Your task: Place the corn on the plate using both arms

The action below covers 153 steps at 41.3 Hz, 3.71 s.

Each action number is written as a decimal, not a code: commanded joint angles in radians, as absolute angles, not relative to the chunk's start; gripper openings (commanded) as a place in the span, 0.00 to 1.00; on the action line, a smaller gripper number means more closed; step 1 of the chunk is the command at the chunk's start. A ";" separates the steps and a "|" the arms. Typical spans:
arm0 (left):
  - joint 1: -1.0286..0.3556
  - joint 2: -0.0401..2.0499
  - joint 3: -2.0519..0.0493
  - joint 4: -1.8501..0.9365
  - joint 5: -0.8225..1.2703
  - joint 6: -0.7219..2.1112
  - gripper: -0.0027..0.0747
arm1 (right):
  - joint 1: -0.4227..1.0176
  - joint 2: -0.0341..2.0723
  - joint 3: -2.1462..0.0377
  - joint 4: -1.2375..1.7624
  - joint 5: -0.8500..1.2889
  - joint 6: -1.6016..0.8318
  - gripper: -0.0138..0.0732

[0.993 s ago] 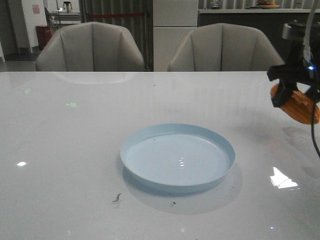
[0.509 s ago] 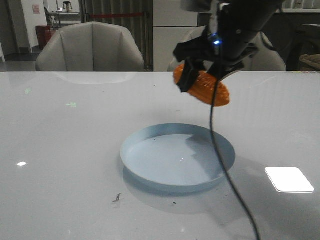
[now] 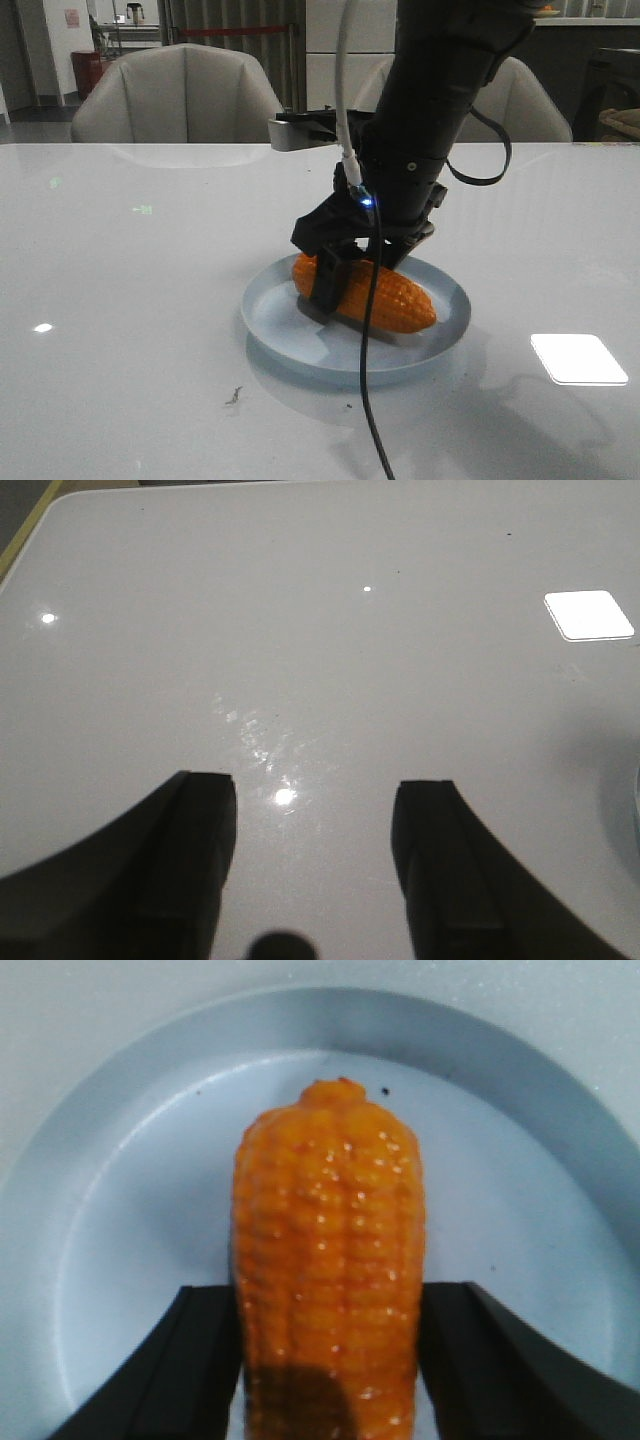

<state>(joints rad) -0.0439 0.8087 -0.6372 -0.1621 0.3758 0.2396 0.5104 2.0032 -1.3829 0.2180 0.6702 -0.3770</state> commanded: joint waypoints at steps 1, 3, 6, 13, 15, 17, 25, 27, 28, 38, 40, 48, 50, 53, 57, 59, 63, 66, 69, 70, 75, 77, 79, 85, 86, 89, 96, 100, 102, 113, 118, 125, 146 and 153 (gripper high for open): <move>-0.043 0.800 -0.669 -0.178 0.294 0.240 0.58 | 0.508 1.954 -1.419 0.215 0.655 -0.388 0.83; -0.043 0.800 -0.669 -0.178 0.294 0.240 0.58 | 0.508 1.950 -1.420 0.215 0.659 -0.388 0.83; -0.043 0.800 -0.669 -0.178 0.294 0.240 0.58 | 0.508 1.939 -1.423 0.215 0.667 -0.388 0.83; -0.043 0.800 -0.669 -0.178 0.294 0.240 0.58 | 0.503 1.890 -1.463 0.220 0.669 -0.372 0.83; -0.043 0.800 -0.669 -0.178 0.294 0.240 0.58 | 0.499 1.868 -1.480 0.220 0.671 -0.352 0.83; -0.043 0.800 -0.669 -0.178 0.294 0.240 0.58 | 0.490 1.837 -1.497 0.221 0.675 -0.323 0.83; -0.043 0.800 -0.669 -0.178 0.294 0.240 0.58 | 0.405 1.668 -1.522 0.221 0.693 -0.210 0.83; -0.043 0.800 -0.669 -0.178 0.294 0.240 0.58 | 0.364 1.615 -1.522 0.221 0.713 -0.199 0.83; -0.043 0.800 -0.669 -0.178 0.294 0.240 0.58 | 0.348 1.586 -1.522 0.221 0.724 -0.199 0.83; -0.043 0.800 -0.669 -0.178 0.294 0.240 0.58 | 0.112 1.333 -1.437 0.235 0.785 -0.199 0.83; -0.043 0.800 -0.669 -0.178 0.294 0.240 0.58 | 0.055 1.274 -1.387 0.239 0.782 -0.200 0.83; -0.043 0.800 -0.669 -0.178 0.294 0.240 0.58 | -0.138 1.018 -1.125 0.239 0.718 -0.200 0.83; -0.043 0.800 -0.669 -0.178 0.294 0.240 0.58 | -0.159 0.965 -1.074 0.239 0.701 -0.201 0.83; -0.043 0.800 -0.669 -0.178 0.294 0.240 0.58 | -0.166 0.872 -0.992 0.238 0.696 -0.211 0.83; -0.043 0.800 -0.669 -0.178 0.294 0.240 0.58 | -0.156 0.777 -0.893 0.243 0.707 -0.227 0.83; -0.043 0.800 -0.669 -0.178 0.296 0.240 0.58 | -0.146 0.745 -0.858 0.251 0.710 -0.227 0.83; -0.043 0.800 -0.669 -0.178 0.296 0.240 0.58 | -0.117 0.704 -0.790 0.278 0.712 -0.227 0.83; -0.043 0.800 -0.669 -0.178 0.296 0.240 0.58 | -0.092 0.687 -0.757 0.283 0.712 -0.227 0.83; -0.043 0.800 -0.669 -0.178 0.298 0.240 0.58 | -0.060 0.685 -0.735 0.283 0.715 -0.227 0.83; -0.043 0.800 -0.669 -0.178 0.298 0.240 0.58 | -0.050 0.686 -0.729 0.283 0.715 -0.227 0.83; -0.043 0.802 -0.669 -0.178 0.295 0.240 0.58 | -0.037 0.687 -0.717 0.283 0.725 -0.227 0.83; -0.043 0.802 -0.669 -0.178 0.291 0.240 0.58 | -0.037 0.687 -0.717 0.283 0.730 -0.227 0.83; -0.043 0.802 -0.669 -0.178 0.291 0.240 0.58 | -0.037 0.687 -0.717 0.283 0.738 -0.227 0.83; -0.043 0.802 -0.669 -0.178 0.291 0.240 0.58 | -0.037 0.687 -0.717 0.283 0.749 -0.227 0.83; -0.043 0.802 -0.669 -0.178 0.291 0.240 0.58 | -0.037 0.687 -0.717 0.283 0.749 -0.227 0.83; -0.043 0.802 -0.669 -0.178 0.294 0.240 0.57 | -0.037 0.687 -0.717 0.283 0.749 -0.227 0.83; -0.043 0.802 -0.669 -0.178 0.294 0.240 0.44 | -0.037 0.687 -0.717 0.283 0.749 -0.227 0.83; -0.043 0.802 -0.669 -0.178 0.295 0.240 0.33 | -0.037 0.687 -0.717 0.283 0.749 -0.227 0.83; -0.043 0.802 -0.669 -0.178 0.295 0.240 0.27 | -0.037 0.687 -0.717 0.283 0.749 -0.227 0.83; -0.043 0.802 -0.669 -0.178 0.295 0.240 0.16 | -0.037 0.687 -0.717 0.283 0.749 -0.227 0.83; -0.043 0.802 -0.669 -0.178 0.295 0.240 0.16 | -0.037 0.687 -0.717 0.283 0.749 -0.227 0.83; -0.043 0.802 -0.669 -0.178 0.297 0.240 0.16 | -0.037 0.687 -0.717 0.283 0.749 -0.227 0.83; -0.042 0.553 -0.580 -0.204 0.192 0.240 0.16 | -0.037 0.687 -0.717 0.283 0.749 -0.227 0.83; -0.042 0.393 -0.402 -0.204 0.030 0.240 0.16 | -0.037 0.687 -0.717 0.283 0.749 -0.227 0.83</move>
